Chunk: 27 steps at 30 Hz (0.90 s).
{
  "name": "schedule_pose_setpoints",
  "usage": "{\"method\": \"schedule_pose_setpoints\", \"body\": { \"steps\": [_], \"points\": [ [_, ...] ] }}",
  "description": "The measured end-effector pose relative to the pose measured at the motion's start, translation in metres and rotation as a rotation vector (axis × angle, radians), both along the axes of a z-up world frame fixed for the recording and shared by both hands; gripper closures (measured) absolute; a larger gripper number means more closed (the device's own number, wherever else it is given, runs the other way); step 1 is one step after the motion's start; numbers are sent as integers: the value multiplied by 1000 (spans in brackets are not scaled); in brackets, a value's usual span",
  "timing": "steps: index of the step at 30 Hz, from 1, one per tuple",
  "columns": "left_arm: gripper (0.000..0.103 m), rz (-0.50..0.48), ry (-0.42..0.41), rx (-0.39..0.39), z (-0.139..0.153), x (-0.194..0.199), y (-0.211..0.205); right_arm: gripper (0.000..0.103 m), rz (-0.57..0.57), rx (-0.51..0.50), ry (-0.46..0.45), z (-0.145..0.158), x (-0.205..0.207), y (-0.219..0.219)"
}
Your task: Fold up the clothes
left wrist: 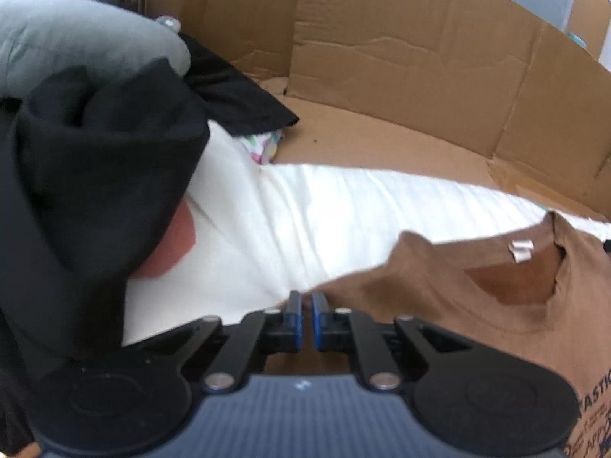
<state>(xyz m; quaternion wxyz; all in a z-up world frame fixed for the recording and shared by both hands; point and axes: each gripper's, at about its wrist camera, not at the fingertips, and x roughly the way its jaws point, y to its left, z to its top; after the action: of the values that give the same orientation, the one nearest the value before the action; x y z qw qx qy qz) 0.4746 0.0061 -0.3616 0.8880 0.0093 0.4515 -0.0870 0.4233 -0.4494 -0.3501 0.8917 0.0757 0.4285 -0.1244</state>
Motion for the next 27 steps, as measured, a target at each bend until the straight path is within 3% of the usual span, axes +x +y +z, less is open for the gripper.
{"method": "schedule_pose_setpoints", "body": {
  "steps": [4,10,15,20,27],
  "points": [
    [95,-17,-42,-53,17,-6,-4,65,54,50,-46,16,-7,18],
    [94,-91,3,-31,8,-9,-28,65,174,70,-36,8,-2,62],
    [94,-76,23,-18,-5,-1,-38,65,141,70,15,-13,21,72],
    [94,-73,-2,-23,5,7,-38,65,95,81,10,-2,38,63],
    [94,-77,-5,-75,10,-1,-32,65,185,131,-20,9,20,82]
  ]
}}
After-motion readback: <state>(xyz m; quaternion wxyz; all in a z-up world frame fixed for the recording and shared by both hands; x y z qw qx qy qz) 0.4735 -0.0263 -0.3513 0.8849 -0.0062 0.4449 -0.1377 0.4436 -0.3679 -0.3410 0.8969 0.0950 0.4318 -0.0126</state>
